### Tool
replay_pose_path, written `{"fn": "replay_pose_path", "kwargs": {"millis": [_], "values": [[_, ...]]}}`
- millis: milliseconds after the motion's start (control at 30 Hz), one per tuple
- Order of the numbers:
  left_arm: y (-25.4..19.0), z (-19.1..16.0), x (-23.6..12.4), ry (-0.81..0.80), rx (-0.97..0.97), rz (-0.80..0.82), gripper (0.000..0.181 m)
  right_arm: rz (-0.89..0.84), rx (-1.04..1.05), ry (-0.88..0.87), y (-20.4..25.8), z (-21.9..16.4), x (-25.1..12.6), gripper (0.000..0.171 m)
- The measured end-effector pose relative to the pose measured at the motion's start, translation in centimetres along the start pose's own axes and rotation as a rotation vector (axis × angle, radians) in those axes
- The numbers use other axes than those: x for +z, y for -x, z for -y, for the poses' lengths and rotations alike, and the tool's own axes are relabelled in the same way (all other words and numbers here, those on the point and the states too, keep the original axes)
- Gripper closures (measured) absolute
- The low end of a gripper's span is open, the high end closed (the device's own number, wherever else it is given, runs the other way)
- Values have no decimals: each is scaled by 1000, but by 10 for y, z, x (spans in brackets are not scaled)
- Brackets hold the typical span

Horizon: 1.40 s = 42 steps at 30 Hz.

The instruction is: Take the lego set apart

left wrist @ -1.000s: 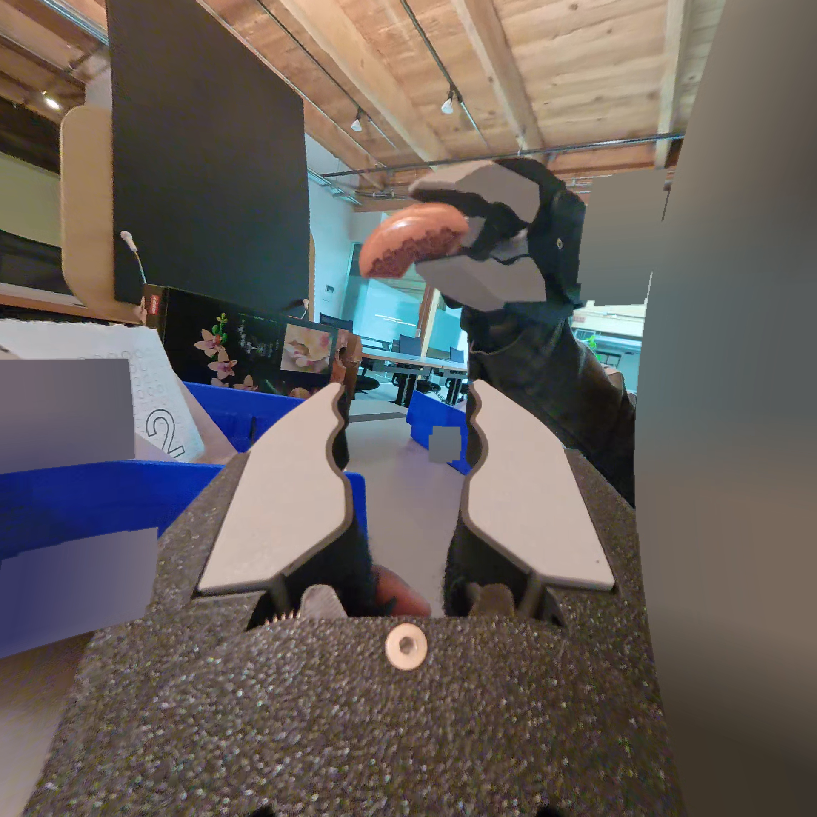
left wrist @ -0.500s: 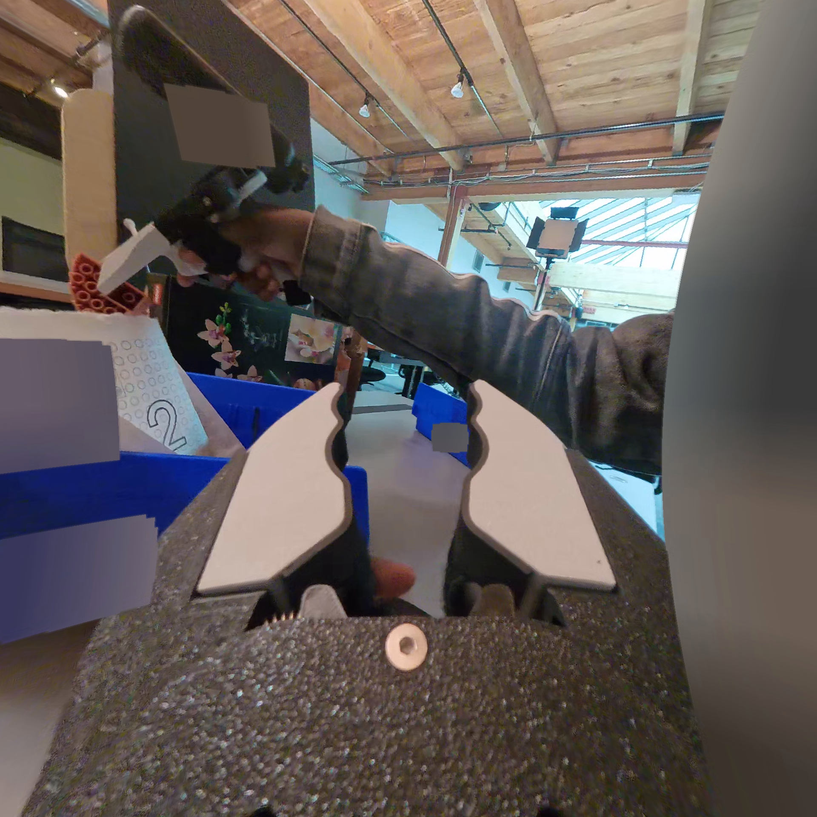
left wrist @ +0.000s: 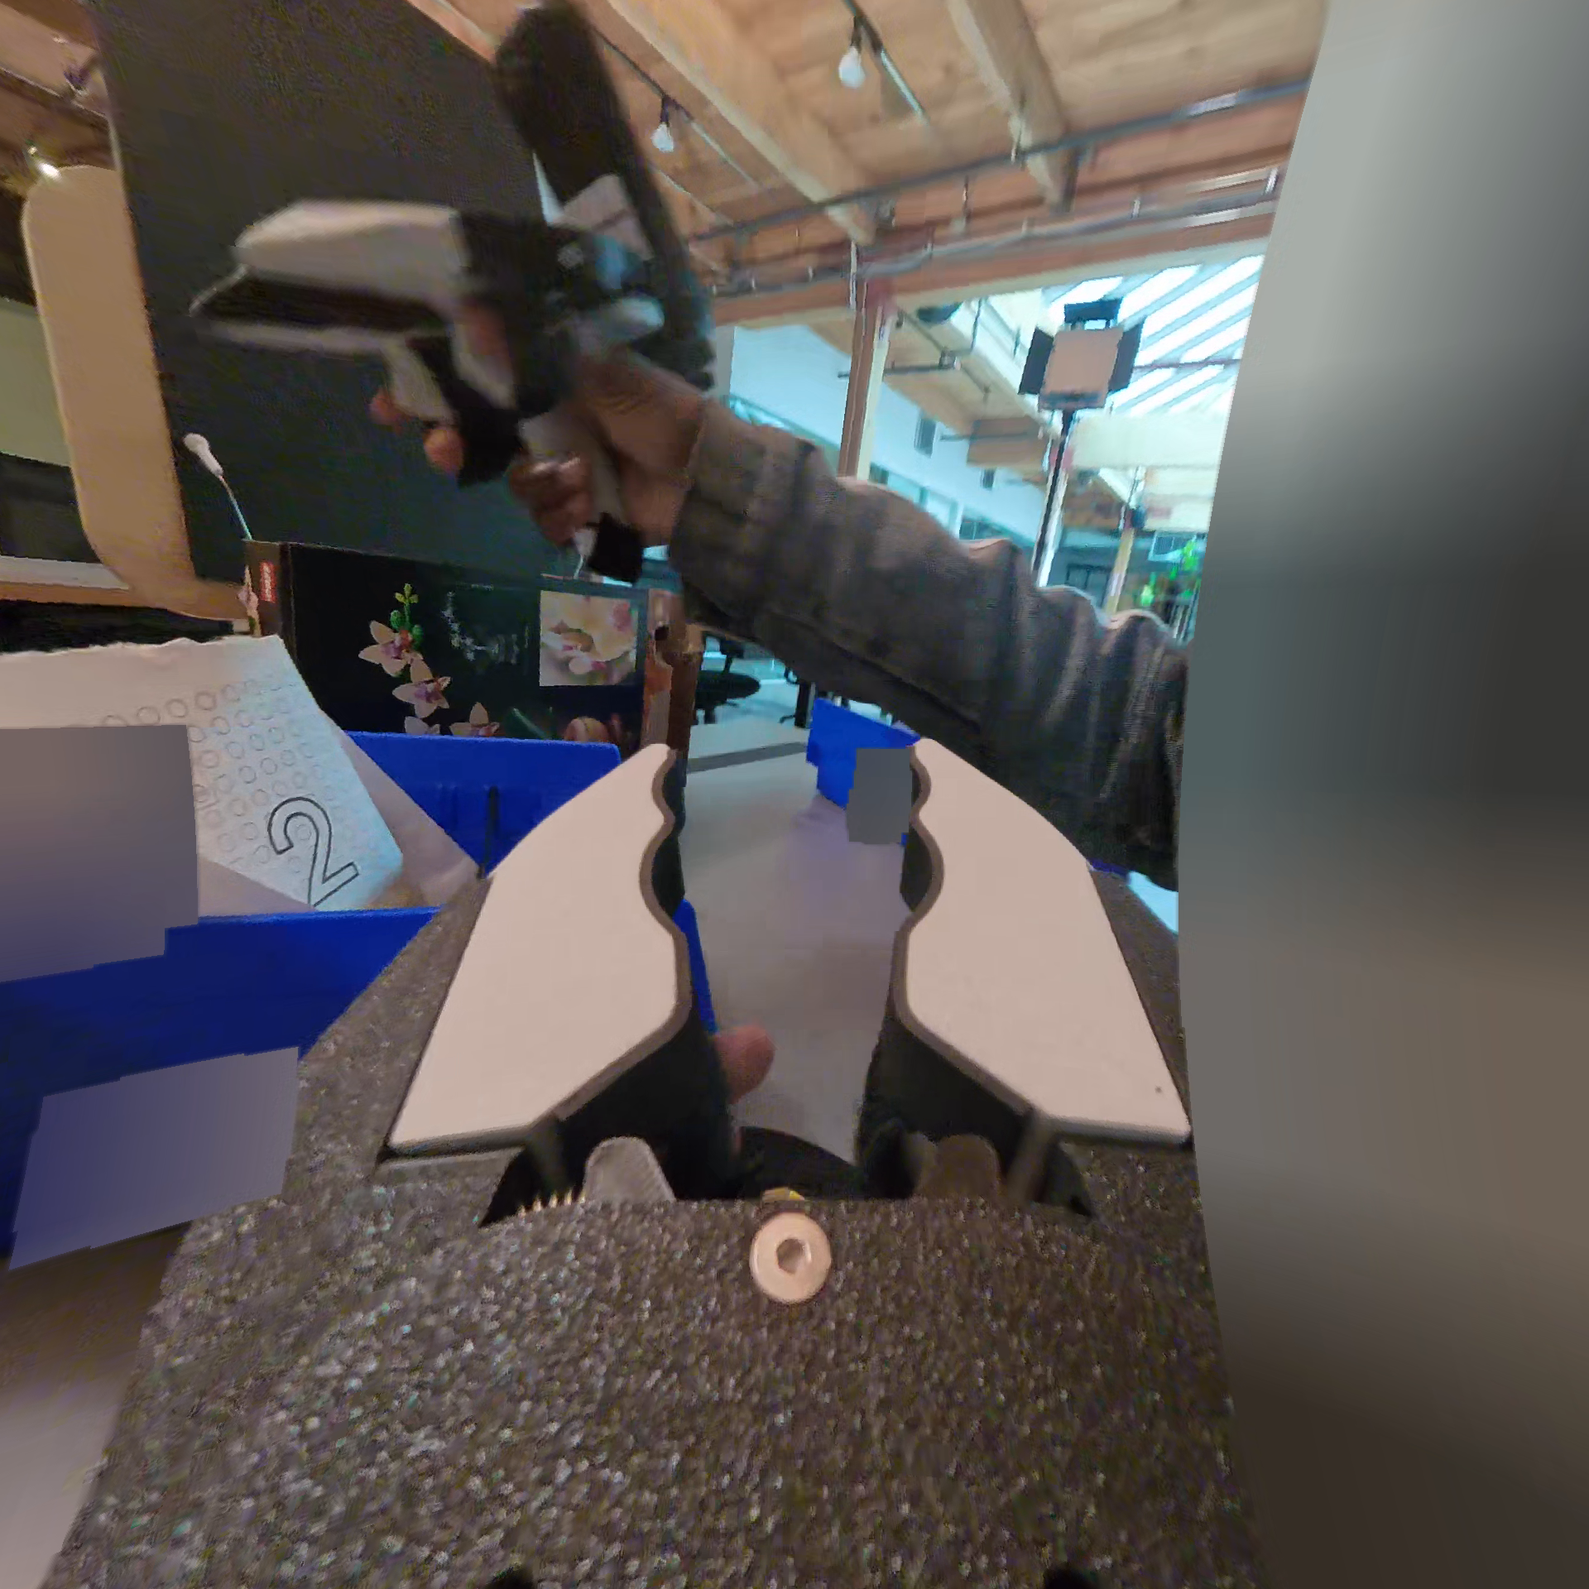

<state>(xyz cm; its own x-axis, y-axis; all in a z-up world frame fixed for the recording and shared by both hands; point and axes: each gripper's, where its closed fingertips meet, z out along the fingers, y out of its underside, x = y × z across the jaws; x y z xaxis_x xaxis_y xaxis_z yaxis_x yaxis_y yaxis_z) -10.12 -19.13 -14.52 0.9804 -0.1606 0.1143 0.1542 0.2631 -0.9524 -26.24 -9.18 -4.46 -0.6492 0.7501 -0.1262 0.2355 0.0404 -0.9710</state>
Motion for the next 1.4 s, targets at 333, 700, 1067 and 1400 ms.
{"fn": "replay_pose_path", "kwargs": {"millis": [333,700,1067,1400], "values": [[-56,-48,24,259,20,-245,141,-151,-304,-446,123,-25,-159,131],[-109,-148,28,899,189,-187,83,218,-519,504,177,-243,-161,93],[-87,-156,38,930,312,-128,113,110,-579,617,155,-285,-140,129],[-87,-147,37,947,257,-180,101,-187,-244,559,165,-284,-172,113]]}}
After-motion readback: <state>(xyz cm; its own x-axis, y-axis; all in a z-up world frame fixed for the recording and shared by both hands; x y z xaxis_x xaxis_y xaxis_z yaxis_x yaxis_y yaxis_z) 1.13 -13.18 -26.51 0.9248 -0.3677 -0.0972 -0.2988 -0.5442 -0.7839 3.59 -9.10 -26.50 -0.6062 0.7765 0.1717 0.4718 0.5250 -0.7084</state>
